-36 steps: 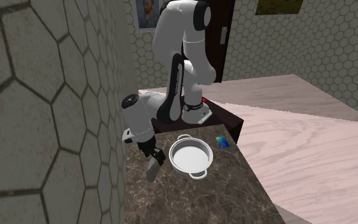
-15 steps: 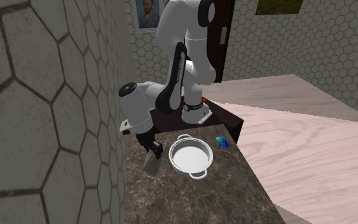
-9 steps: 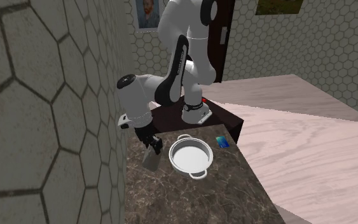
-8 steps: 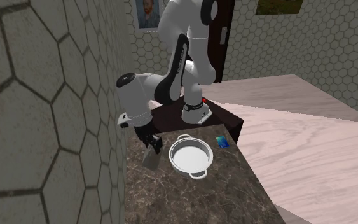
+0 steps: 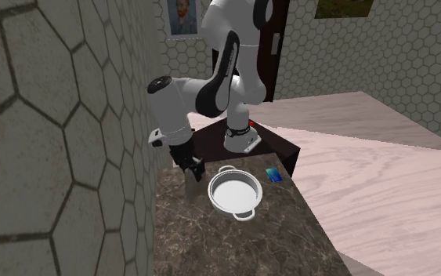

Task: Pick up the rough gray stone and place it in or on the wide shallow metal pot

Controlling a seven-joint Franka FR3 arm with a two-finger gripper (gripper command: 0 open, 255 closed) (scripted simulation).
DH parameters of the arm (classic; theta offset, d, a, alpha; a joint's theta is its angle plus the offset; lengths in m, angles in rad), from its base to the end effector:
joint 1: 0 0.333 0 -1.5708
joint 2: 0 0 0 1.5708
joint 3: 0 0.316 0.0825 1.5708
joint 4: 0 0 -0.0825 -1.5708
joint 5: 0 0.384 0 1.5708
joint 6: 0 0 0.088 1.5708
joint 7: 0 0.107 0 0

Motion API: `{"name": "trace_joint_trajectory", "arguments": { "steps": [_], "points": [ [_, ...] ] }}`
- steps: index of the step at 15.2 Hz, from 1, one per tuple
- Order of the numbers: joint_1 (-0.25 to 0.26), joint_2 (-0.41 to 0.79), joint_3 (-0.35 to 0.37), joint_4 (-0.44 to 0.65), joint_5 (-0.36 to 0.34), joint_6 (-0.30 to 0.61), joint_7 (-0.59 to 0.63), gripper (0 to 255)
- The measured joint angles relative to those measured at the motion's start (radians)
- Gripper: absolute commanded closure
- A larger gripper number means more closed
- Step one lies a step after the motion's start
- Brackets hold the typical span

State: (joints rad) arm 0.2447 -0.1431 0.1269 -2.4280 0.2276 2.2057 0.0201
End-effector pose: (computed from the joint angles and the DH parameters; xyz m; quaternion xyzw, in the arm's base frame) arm 0.4265 0.1742 0.3548 -0.9907 -0.1028 0.0540 0.0706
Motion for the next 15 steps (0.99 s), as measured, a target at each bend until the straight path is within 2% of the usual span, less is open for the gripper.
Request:
{"name": "trace_joint_trajectory", "arguments": {
  "steps": [6,12,15],
  "points": [
    [0.060,-0.171,0.055,-0.150,0.053,-0.003,0.076,255],
    [0.155,-0.382,0.130,-0.295,0.140,-0.051,0.179,255],
    [0.176,-0.388,0.152,-0.328,0.164,-0.021,0.196,255]
  ]
}}
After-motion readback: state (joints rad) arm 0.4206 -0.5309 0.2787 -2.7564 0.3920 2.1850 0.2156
